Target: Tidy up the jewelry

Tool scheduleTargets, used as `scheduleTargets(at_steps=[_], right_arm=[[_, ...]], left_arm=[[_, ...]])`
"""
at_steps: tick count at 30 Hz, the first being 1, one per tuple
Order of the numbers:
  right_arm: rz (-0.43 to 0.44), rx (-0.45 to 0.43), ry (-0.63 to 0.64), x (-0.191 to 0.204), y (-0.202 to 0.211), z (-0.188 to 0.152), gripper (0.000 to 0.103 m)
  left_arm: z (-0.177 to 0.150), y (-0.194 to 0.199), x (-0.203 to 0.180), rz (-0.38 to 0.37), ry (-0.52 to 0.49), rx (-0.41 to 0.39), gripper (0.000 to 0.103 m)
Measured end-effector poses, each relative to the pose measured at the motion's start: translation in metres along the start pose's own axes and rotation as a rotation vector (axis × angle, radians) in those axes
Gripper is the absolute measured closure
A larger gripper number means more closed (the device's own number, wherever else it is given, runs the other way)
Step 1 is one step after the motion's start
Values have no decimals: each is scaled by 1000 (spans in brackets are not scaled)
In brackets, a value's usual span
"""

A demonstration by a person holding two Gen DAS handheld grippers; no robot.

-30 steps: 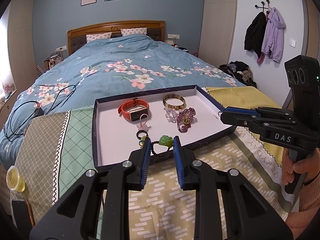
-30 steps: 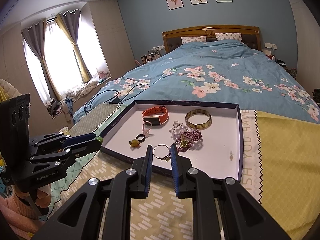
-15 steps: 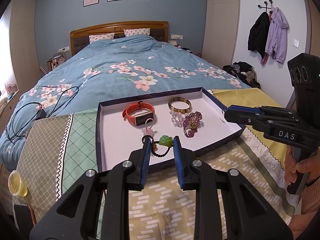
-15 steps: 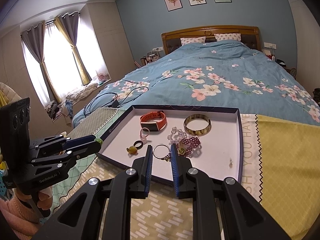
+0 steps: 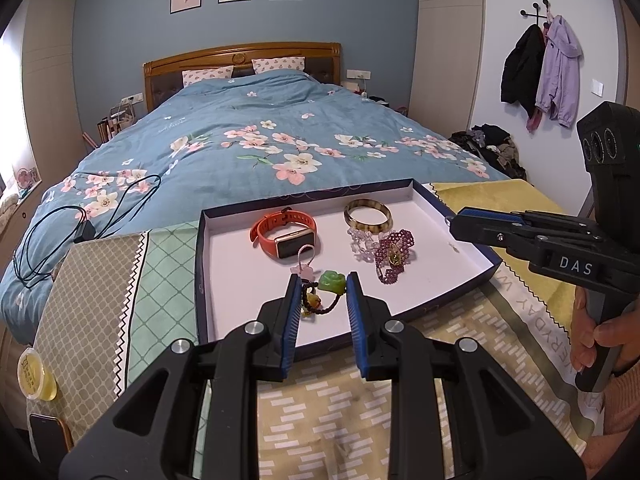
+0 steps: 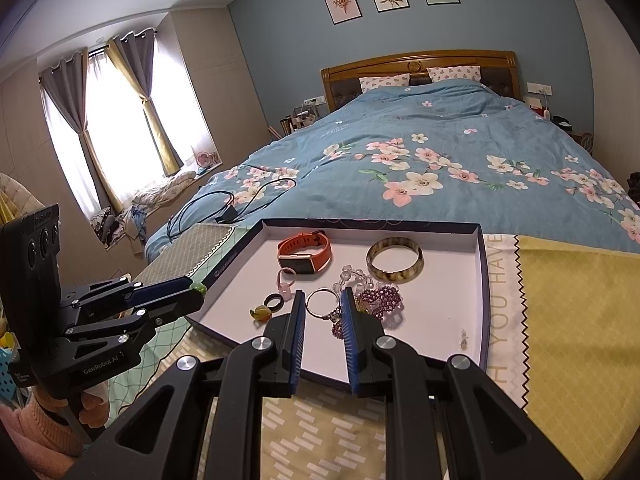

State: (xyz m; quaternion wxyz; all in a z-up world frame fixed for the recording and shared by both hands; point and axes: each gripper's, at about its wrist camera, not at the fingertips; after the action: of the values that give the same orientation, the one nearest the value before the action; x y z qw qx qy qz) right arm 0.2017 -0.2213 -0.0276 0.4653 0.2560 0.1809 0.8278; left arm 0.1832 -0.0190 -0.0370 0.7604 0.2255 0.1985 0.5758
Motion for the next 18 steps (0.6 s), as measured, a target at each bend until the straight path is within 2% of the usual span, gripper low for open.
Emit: scheduleTargets(at_steps=[18], right_arm=[[2, 5, -12, -4, -10, 4, 87]], left_arm=[[6, -10, 5, 20, 4, 0, 80]])
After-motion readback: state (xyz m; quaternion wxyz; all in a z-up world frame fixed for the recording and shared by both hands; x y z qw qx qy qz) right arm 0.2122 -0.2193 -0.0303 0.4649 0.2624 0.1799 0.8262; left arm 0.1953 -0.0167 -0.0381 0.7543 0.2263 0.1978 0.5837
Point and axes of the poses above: each gripper's, at about its wrist camera, not at the fingertips, and y roughly against the way its jaws point, x to its left, z to its top, and after that the axes turned 2 degrees about -x, right-handed
